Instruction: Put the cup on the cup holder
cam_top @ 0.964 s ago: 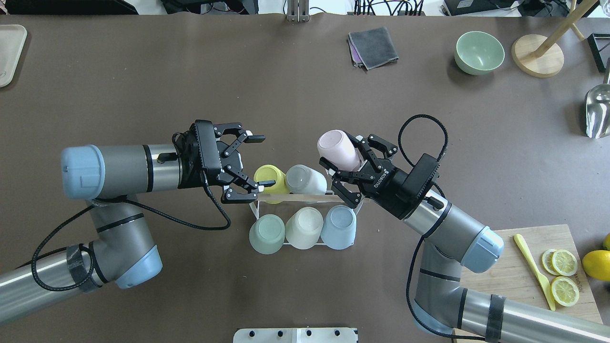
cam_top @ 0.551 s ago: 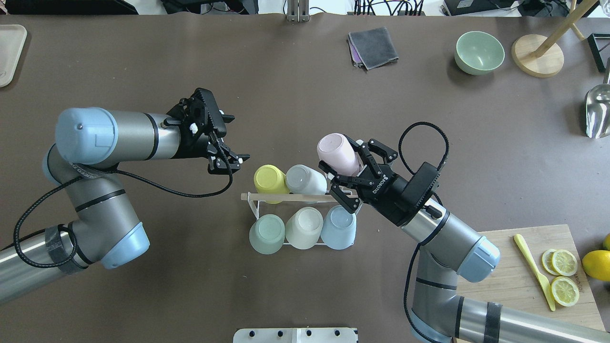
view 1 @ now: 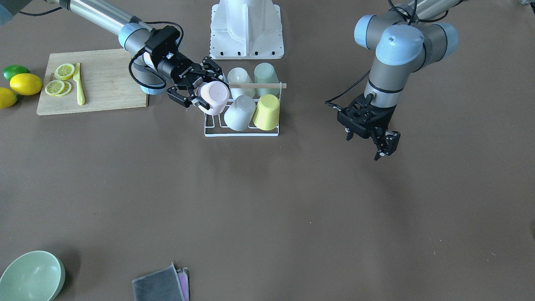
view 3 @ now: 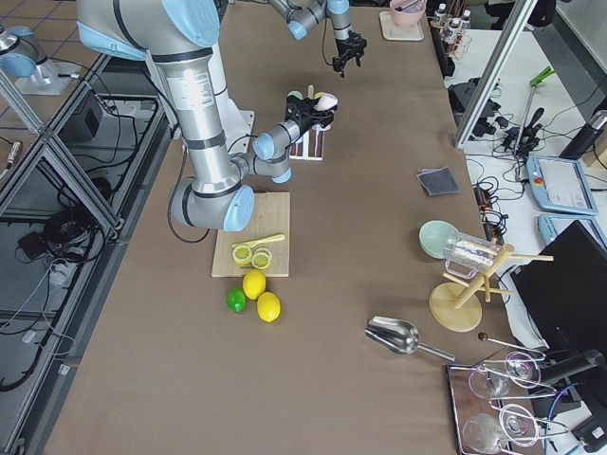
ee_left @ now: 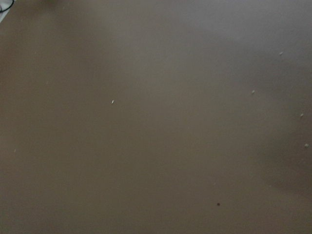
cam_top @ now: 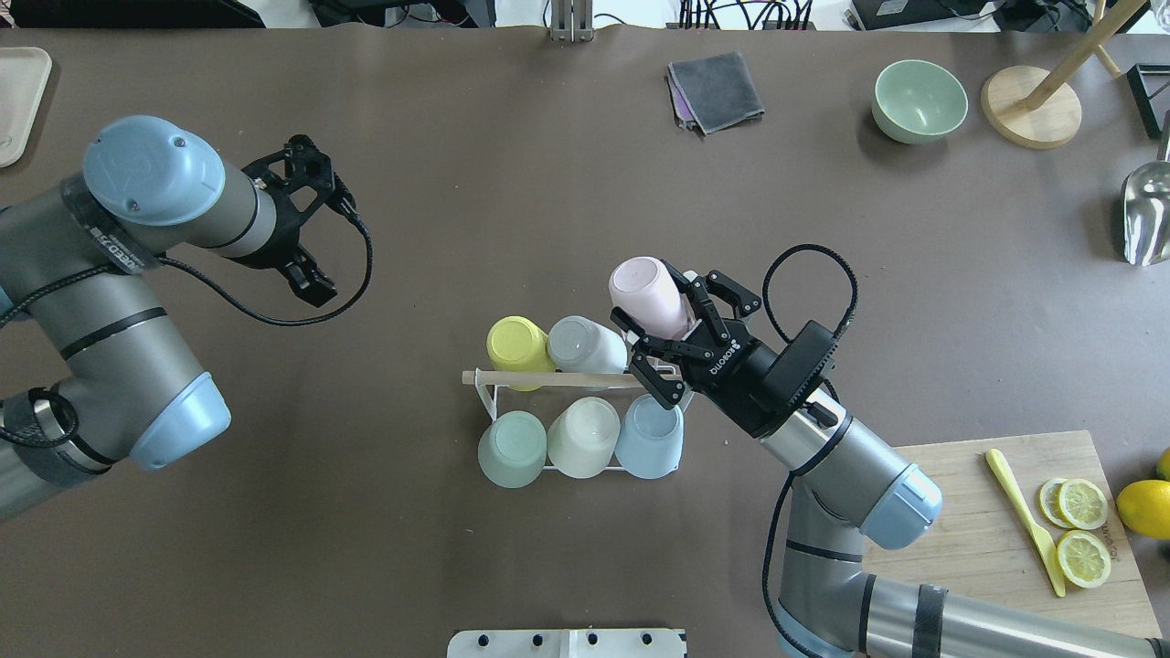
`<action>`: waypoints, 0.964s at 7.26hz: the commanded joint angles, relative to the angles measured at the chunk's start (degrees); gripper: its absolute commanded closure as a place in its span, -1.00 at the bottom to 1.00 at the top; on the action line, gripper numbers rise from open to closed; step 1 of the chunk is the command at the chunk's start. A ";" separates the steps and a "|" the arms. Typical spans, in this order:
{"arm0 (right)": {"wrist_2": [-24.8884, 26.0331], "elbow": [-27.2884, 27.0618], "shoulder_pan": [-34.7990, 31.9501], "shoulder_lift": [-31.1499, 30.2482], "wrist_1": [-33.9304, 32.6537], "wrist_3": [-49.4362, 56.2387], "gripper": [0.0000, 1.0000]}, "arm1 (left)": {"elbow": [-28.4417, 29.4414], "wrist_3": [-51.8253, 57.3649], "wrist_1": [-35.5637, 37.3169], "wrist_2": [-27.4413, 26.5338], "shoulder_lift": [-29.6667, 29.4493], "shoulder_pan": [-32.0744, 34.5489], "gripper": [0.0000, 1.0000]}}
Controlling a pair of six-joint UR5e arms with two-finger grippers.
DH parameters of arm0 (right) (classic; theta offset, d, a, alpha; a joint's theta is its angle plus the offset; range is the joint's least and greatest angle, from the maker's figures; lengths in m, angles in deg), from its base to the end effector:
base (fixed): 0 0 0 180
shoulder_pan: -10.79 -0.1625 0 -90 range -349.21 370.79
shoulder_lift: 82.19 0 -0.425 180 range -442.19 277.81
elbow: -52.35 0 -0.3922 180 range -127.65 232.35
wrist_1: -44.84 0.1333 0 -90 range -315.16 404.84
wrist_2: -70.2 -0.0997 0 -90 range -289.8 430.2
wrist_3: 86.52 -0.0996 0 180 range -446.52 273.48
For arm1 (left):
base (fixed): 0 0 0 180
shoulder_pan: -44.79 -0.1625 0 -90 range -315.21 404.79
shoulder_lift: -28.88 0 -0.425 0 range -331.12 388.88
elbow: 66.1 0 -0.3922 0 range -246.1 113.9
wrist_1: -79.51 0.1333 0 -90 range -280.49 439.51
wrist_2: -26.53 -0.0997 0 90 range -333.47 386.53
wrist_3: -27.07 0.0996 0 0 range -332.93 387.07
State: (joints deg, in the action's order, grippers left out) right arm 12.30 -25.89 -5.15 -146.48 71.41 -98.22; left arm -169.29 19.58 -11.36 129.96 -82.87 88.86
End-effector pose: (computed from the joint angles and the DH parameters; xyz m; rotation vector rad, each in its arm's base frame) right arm -0.4915 -0.3341 0.3203 1.7571 -1.2454 0.0162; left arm 0.3663 -0.5080 0.3529 0.4641 0.4931 0.7190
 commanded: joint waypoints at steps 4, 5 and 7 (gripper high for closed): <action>1.47 1.08 0.73 0.57 2.78 1.76 -0.21 | -1.92 -0.16 12.39 22.31 13.79 19.94 -0.98; 1.47 1.17 0.91 0.66 2.87 1.76 -0.21 | -2.53 -0.08 12.12 22.69 17.58 25.66 -0.98; 1.47 1.17 1.52 0.74 2.87 2.20 -0.21 | -2.19 -0.16 6.44 22.69 27.75 35.42 -0.98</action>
State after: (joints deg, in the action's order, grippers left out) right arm 13.77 -24.76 -3.98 -145.79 74.22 -96.33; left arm -171.56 19.43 -1.49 152.33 -61.50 118.09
